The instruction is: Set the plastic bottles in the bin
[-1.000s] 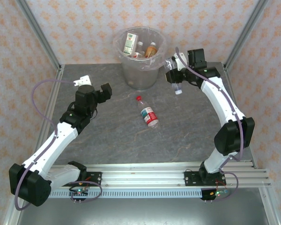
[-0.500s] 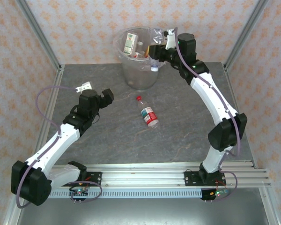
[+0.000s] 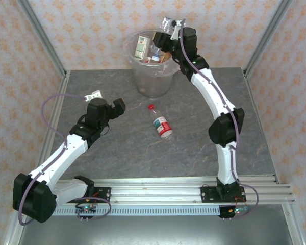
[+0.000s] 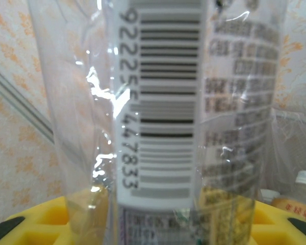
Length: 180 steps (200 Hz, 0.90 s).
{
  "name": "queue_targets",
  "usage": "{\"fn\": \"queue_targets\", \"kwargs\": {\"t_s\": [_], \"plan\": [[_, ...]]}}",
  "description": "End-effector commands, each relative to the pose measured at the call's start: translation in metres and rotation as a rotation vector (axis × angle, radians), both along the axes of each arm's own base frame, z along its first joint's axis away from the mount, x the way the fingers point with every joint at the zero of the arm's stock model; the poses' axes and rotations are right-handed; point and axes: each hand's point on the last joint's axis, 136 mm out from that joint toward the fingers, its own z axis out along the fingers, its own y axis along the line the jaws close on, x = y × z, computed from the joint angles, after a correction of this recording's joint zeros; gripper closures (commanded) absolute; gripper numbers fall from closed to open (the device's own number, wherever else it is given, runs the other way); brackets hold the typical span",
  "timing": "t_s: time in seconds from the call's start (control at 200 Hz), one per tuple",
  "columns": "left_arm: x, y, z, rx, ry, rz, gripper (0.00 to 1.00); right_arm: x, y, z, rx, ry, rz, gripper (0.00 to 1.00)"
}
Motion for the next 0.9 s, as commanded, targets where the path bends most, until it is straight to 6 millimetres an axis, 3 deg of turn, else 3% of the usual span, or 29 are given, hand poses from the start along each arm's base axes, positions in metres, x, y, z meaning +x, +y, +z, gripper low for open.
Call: {"fn": "queue_targets", "kwargs": {"t_s": [0.0,0.335,0.495,0.636,0.896], "plan": [[-0.002,0.003,-0.006,0.027,0.021,-0.008,0.00,0.005,0.003,0.018,-0.004,-0.042,-0.056,0.52],[-0.003,0.003,-0.009,0.038,0.029,-0.014,0.00,0.033,0.020,-0.027,-0.102,-0.026,-0.090,0.49],[-0.004,0.003,-0.013,0.040,0.038,-0.016,0.00,0.034,0.030,-0.050,-0.128,0.024,-0.046,0.41],[-0.003,0.000,-0.013,0.035,0.047,-0.028,0.00,0.027,0.027,-0.042,-0.162,0.016,-0.047,0.27],[0.001,-0.007,-0.020,0.013,0.071,-0.041,0.00,0.004,0.007,-0.020,-0.279,0.006,-0.073,0.13]]}}
